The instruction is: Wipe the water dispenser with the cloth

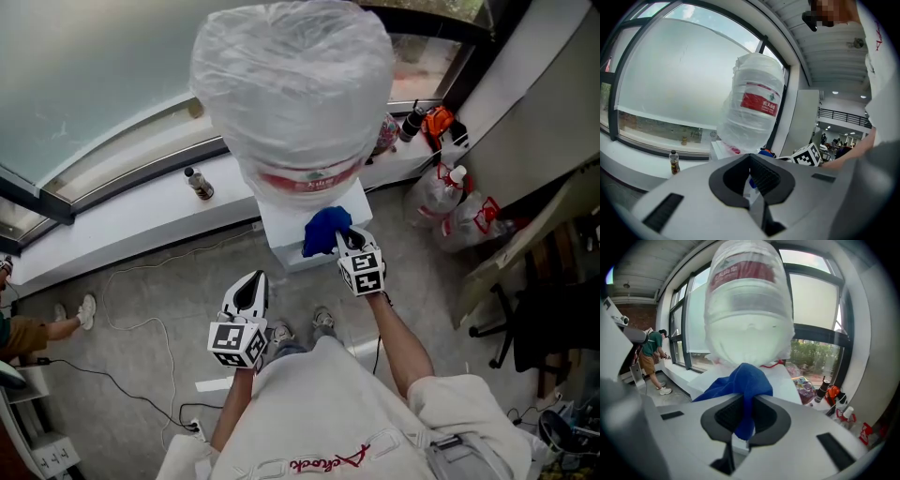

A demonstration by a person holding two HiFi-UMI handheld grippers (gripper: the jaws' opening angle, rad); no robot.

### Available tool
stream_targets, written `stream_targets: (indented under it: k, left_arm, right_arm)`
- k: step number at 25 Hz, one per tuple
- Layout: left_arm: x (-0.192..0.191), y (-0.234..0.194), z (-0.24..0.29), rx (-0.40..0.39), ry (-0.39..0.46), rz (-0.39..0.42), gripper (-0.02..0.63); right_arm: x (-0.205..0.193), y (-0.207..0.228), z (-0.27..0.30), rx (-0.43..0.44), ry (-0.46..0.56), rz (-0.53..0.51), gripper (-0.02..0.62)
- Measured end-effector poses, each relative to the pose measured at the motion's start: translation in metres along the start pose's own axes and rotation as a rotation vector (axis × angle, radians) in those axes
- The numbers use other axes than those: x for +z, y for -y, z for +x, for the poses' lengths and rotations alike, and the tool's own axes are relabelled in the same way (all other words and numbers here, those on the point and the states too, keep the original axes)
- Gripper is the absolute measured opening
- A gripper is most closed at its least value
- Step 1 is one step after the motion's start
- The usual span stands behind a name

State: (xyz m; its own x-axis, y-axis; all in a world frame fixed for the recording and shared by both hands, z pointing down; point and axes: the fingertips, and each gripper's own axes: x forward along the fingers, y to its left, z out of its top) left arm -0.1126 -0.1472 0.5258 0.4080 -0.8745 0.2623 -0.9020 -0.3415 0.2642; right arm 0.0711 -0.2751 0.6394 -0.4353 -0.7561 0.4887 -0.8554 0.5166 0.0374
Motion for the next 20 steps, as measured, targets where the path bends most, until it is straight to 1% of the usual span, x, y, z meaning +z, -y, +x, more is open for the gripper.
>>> stream_targets:
  k: [5,9,15,20]
  left_arm:
    - [-0.005,0.008,0.004,-0.005,-0.007,0.0,0.012]
    - [-0.007,0.012,0.006,-0.001,-0.012,-0.002,0.012]
    - [-0.007,0.014,0.006,0.005,-0.011,-0.002,0.012]
    - [-0.006,0.012,0.007,0.011,-0.007,-0.001,0.012]
  right_arm:
    - [-0.012,0.058,-0.013,-0.107,-0.014,0.05,0.043]
    - [-0.019,0.088,-0.019,-0.157,-0.026,0.077,0.043]
    - [-0.023,0.104,-0.026,-0.195,-0.031,0.09,0.043]
    - [-0.011,0.095,-0.047,-0.212,0.029,0.074,0.043]
